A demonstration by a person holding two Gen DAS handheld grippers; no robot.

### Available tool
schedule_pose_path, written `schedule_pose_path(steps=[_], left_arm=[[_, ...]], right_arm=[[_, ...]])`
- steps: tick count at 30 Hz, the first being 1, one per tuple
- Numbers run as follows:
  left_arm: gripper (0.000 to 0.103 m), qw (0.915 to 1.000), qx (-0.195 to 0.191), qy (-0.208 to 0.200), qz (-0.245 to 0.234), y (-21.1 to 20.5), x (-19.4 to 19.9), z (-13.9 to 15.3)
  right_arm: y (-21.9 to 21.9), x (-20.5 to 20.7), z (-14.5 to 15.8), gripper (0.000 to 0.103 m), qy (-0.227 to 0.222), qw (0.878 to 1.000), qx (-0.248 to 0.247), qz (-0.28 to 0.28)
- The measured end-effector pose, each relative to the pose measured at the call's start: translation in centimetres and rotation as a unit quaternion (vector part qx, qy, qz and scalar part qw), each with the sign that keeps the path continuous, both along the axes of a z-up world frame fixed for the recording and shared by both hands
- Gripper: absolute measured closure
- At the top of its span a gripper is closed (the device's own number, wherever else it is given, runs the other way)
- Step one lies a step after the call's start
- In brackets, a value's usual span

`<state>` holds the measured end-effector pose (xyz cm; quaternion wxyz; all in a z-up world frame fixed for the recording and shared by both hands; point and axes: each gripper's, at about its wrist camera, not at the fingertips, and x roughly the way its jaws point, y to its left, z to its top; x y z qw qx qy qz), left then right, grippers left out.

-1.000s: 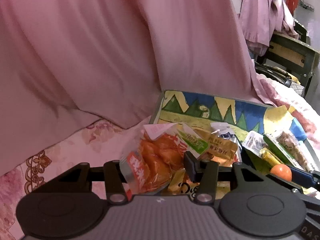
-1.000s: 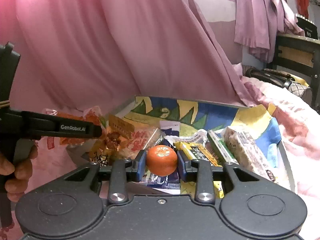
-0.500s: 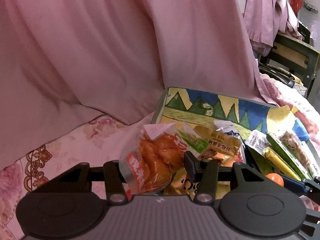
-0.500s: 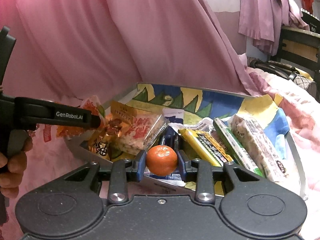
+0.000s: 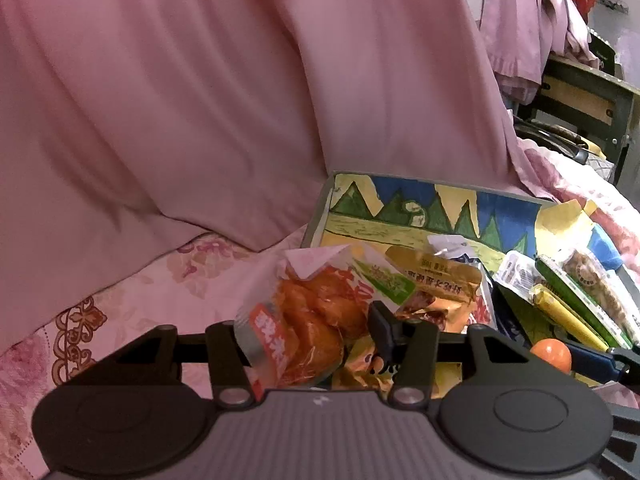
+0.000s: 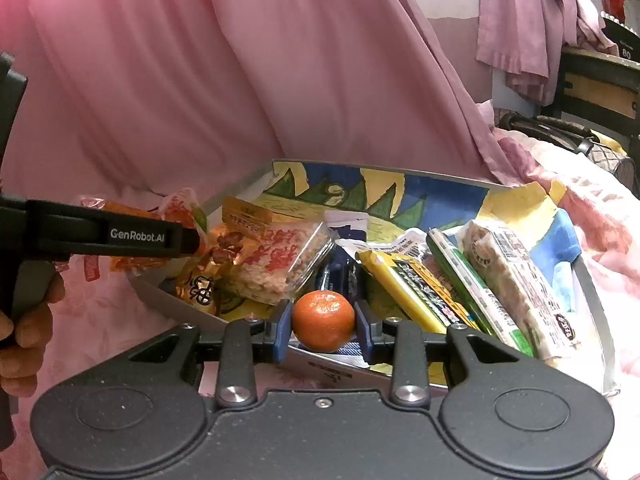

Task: Organize snacks

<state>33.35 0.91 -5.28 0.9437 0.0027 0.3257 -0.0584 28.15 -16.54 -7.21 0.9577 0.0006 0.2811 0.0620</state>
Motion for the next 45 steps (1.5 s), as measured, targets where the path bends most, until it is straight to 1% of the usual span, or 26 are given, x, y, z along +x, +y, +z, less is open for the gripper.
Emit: schedule_pose_path(steps=[13,15,17,24,26,28,32,35,36,40,41,43,45], left_arm=[[0.045,1.0,0.001,-0.001,-0.002,0.1,-0.1,0.0],[0.043,1.0,0.001,-0.002,-0.005,0.1,-0.2,0.0],[0.038,0.9999,0.001,-0.007,-0.008,0.1,-0.3,0.2],[0.03,0.9996,0.005,-0.022,-0.019,-0.2,-0.9,0.7],[0.024,0.9995,0.003,-0.025,-0.02,-0.2,-1.1,0.9],[0.022,0.9993,0.004,-0.029,-0.022,-0.3,-1.3,1.1],[0.019,0.9991,0.008,-0.033,-0.025,-0.5,-1.5,1.3],[0.016,0.999,0.006,-0.036,-0.025,-0.5,-1.8,1.4],[0.015,0.999,0.005,-0.037,-0.025,-0.4,-1.8,1.5],[0.005,0.9988,0.005,-0.047,-0.015,-0.2,-2.2,1.9],[0.004,0.9986,0.006,-0.05,-0.012,-0.2,-2.3,2.1],[0.003,0.9983,0.007,-0.057,-0.009,-0.1,-2.6,2.4],[0.001,0.9981,0.009,-0.061,-0.006,0.0,-2.8,2.7]], right_arm=[[-0.2,0.2,-0.2,0.067,0.003,1.0,0.001,-0.004],[-0.2,0.2,-0.2,0.067,0.004,1.0,0.002,-0.004],[-0.2,0.2,-0.2,0.066,0.004,1.0,0.002,-0.004],[-0.2,0.3,-0.1,0.065,0.003,1.0,0.003,-0.004],[-0.2,0.2,0.0,0.064,0.002,1.0,0.003,-0.004],[-0.2,0.2,0.1,0.063,0.0,1.0,0.004,-0.004],[-0.2,0.1,0.3,0.06,-0.004,1.0,0.007,-0.007],[-0.3,-0.1,0.6,0.056,-0.008,1.0,0.011,-0.008],[-0.3,-0.1,0.7,0.053,-0.009,1.0,0.012,-0.009],[-0.5,-0.4,1.3,0.043,-0.017,1.0,0.015,-0.016],[-0.6,-0.5,1.4,0.042,-0.019,1.0,0.015,-0.018],[-0.7,-0.6,1.7,0.034,-0.023,0.999,0.016,-0.022],[-0.8,-0.8,1.9,0.03,-0.027,0.999,0.02,-0.027]])
